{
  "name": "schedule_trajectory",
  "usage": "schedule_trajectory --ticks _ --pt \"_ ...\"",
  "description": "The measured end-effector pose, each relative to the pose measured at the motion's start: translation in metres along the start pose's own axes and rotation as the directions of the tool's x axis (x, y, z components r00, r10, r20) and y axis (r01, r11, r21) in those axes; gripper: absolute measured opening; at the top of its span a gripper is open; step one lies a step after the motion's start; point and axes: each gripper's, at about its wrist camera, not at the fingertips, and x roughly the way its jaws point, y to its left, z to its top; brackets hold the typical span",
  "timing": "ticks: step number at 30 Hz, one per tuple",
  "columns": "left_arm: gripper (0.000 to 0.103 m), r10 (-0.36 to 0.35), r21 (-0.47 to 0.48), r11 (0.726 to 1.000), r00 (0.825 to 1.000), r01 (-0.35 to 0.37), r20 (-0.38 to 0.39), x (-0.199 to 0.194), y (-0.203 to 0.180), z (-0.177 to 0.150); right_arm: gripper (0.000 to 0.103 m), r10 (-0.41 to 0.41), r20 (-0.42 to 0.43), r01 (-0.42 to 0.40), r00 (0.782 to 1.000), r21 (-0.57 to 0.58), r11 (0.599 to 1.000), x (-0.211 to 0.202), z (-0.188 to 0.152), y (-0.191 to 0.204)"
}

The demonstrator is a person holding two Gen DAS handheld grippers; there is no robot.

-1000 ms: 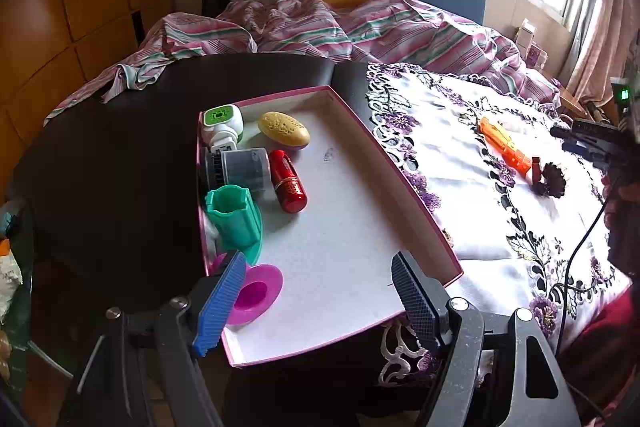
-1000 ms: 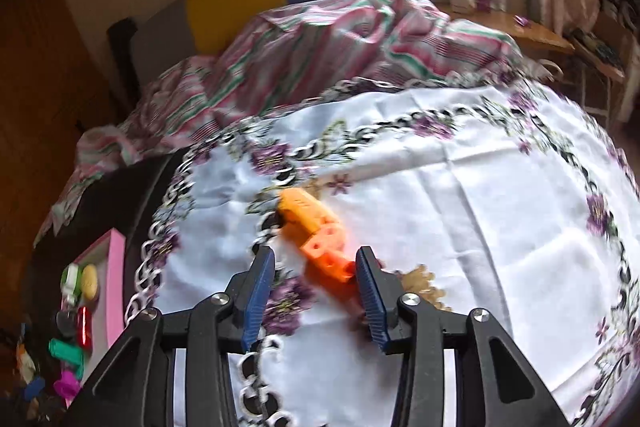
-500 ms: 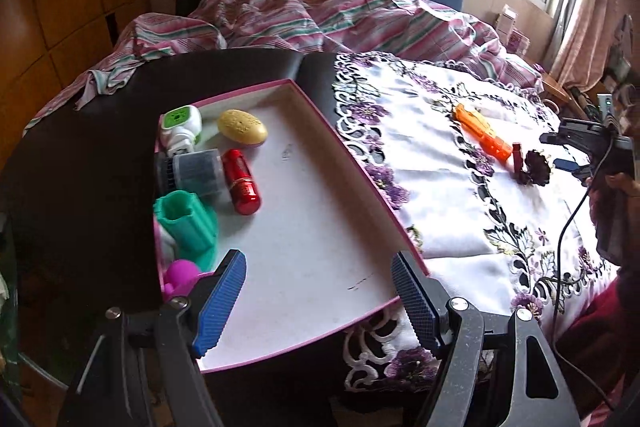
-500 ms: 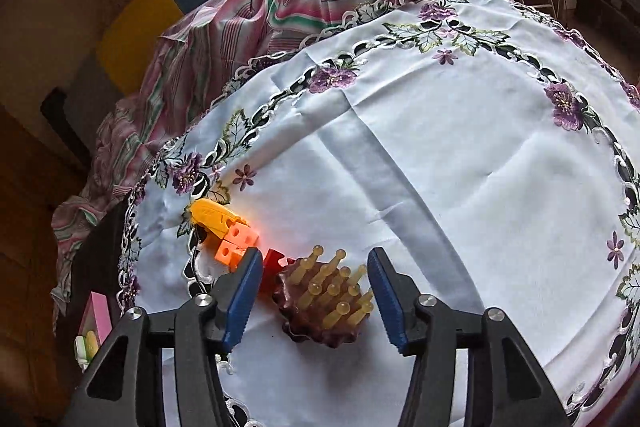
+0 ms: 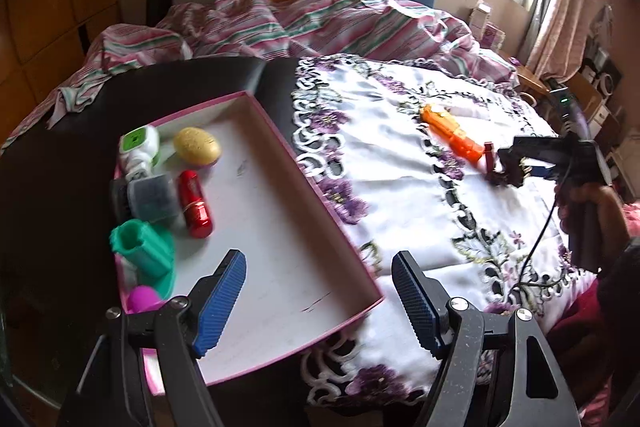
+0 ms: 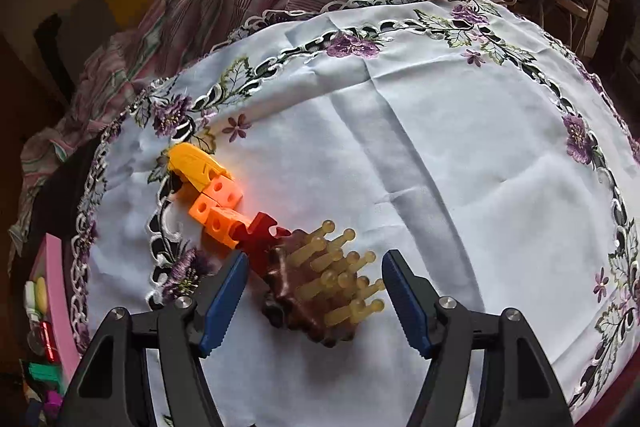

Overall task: Organize rigid objects
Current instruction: 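Grasp the brown pegged toy with the right tool while the left tool moves to the orange pieces, then grasp the yellow-orange ridged piece with the left tool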

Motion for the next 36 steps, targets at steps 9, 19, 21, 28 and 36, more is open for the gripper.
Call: schedule_trajectory --ticks 9,19,21,28,36 --pt "0.076 -0.13 0.008 0.991 0.988 0.132 -0.077 0.025 -0.035 0.022 0.046 -0.003 0.127 -0.009 0.992 0.095 0.995 -0.034 0.003 -0.02" --pt "0.075 -0.248 0.007 0.968 0.954 0.253 -0.171 0.079 -0.074 0.06 0.046 0.019 0.221 -0.061 0.975 0.184 0.981 -0.054 0.009 -0.036" --pt "0.075 -0.274 -0.032 0.961 0.941 0.273 -0.197 0.095 -0.077 0.075 0.046 0.026 0.225 -0.07 0.974 0.186 0.98 -0.055 0.009 -0.036" --pt "0.073 -0.309 -0.078 0.951 0.923 0.299 -0.231 0.141 -0.1 0.125 0.046 0.046 0.205 -0.085 0.978 0.187 0.979 -0.05 0.01 -0.035" --pt "0.059 -0.286 -0.081 0.958 0.928 0.274 -0.24 0.192 -0.136 0.178 0.047 0.086 0.188 -0.122 0.978 0.186 0.975 -0.046 0.011 -0.033"
